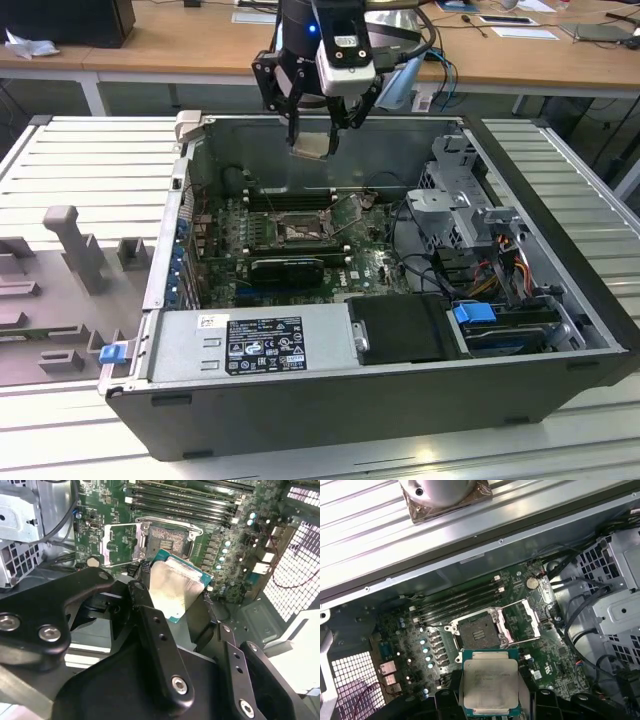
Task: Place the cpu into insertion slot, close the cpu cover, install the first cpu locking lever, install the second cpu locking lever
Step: 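Place the cpu into insertion slot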
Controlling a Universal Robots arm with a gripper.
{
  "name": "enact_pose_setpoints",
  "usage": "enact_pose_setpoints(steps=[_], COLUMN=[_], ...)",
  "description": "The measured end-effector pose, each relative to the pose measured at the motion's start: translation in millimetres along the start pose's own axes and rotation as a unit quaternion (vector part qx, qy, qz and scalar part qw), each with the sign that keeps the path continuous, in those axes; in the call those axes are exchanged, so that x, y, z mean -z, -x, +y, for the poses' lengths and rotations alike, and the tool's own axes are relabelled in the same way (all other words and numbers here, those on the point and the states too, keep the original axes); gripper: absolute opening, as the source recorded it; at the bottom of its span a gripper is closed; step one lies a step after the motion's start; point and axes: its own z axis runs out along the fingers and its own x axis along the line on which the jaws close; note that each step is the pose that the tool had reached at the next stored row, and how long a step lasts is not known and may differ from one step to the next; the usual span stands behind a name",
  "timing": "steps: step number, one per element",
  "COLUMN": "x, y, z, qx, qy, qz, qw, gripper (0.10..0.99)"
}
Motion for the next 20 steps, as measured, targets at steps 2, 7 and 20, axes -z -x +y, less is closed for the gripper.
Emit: enact_pose_setpoints(steps=[2, 7, 20], x=[0.0, -0.1, -0.2], y=[0.0, 0.0, 0.0], z=[0.0, 0.0, 0.0], qx=[-0.012, -0.047, -0.119], qy=[0.0003, 0.0009, 0.0024], qz=[-0.0011, -0.0042, -0.0106], qw=[0.9999, 0.9989, 0.9929], gripper=[0.529, 0.529, 0.529])
